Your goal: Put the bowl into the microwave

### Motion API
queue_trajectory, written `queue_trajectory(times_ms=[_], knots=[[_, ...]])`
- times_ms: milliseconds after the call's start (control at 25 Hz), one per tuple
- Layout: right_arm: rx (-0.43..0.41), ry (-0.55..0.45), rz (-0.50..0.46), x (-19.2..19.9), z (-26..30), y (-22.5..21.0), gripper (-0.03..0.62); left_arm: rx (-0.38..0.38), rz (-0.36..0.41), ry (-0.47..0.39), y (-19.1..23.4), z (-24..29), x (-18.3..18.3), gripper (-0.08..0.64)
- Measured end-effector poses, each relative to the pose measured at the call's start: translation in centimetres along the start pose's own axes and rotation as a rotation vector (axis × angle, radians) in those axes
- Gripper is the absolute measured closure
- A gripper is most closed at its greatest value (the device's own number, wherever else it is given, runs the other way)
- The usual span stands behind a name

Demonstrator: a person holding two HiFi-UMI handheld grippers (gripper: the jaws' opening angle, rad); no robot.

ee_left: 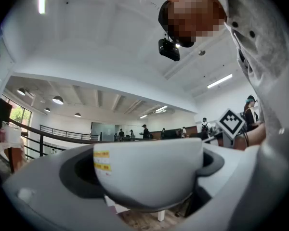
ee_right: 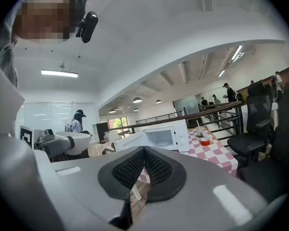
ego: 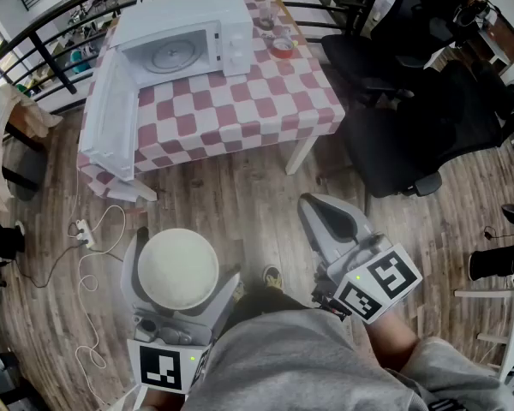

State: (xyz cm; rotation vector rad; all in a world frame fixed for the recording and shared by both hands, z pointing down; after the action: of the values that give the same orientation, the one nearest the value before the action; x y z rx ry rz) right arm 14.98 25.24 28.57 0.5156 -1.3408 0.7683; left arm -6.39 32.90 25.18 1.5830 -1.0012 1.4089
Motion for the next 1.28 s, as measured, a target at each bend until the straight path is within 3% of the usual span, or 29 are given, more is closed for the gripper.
queue_trajectory(times_ms=[480, 1280], knots=[[-0.011, -0.03, 0.026, -0.3, 0.9, 1.8, 0.592, 0.006, -0.034, -0.004, 1.6, -1.3, 0.0, 0.022], [-0.049, -0.039, -0.012, -1.1, 3.4, 8.2, 0.592, -0.003, -0.054, -0.117, 5.4, -5.3, -2.0, 0.023]])
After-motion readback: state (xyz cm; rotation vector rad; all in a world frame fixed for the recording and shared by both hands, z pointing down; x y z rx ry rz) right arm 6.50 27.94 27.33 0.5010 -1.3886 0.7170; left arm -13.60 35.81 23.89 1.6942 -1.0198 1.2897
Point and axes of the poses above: the fingertips, and each gripper's own axes: z forward along the fingers, y to its left, x out of its underside, the point moved 6 cm from there along -z, backward along the fingers, and after that the axes turned 7 degrees about -z, right-handed, at the moved point
